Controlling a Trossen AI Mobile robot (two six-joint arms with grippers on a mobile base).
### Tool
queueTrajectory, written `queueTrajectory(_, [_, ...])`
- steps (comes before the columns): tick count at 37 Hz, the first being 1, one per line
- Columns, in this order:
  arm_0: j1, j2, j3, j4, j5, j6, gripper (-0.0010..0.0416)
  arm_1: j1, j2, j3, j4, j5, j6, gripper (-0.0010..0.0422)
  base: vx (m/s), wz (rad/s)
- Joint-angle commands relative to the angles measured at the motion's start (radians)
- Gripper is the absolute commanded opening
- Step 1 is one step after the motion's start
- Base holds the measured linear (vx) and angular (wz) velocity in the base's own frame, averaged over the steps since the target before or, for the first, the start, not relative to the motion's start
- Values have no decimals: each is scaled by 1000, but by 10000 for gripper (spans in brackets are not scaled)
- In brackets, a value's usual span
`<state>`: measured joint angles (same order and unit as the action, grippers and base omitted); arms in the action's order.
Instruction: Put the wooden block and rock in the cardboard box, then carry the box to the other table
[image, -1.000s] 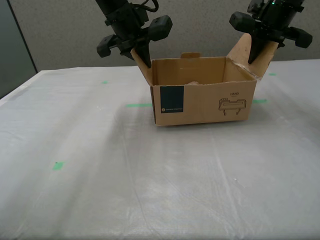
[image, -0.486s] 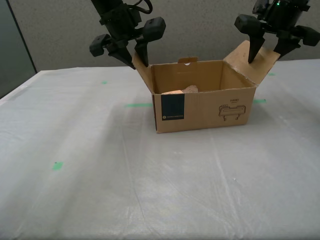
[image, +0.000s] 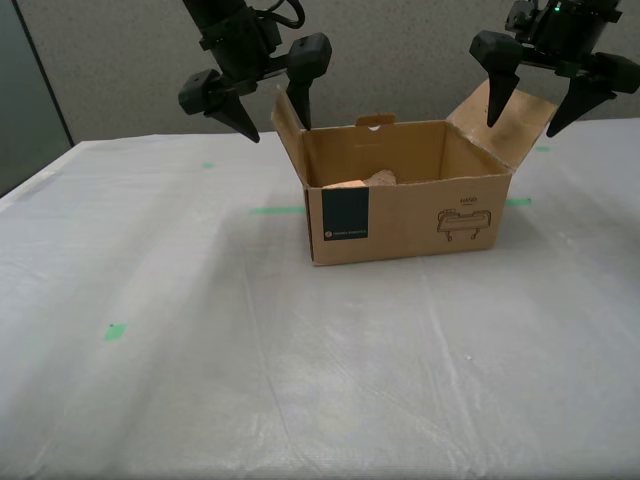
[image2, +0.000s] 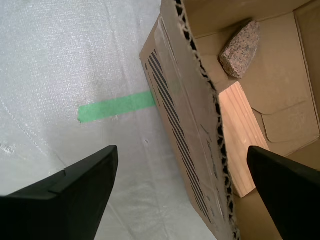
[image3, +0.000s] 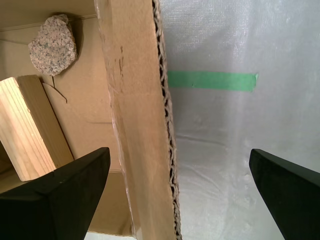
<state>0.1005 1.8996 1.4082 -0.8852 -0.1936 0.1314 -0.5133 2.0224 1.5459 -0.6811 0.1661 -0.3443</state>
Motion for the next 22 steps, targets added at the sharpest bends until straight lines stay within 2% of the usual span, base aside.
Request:
queueTrajectory(1, [1, -1, 1, -11, 3, -2, 383, 0, -8, 0, -5, -2, 19, 379, 0, 0])
queueTrajectory(6, [2, -15, 1, -20, 3, -2, 386, 0, -38, 0, -5, -2, 31, 401, 0, 0])
queueTrajectory(9, [3, -36, 1, -21, 3, -2, 391, 0, -67, 0, 0, -7, 43, 398, 0, 0])
queueTrajectory(15, [4, -102, 6, -33, 3, -2, 391, 0, -140, 0, 1, -56, 45, 396, 0, 0])
queueTrajectory(22, [6, -217, 6, -56, 3, -2, 392, -3, -235, 0, -5, -58, 55, 396, 0, 0])
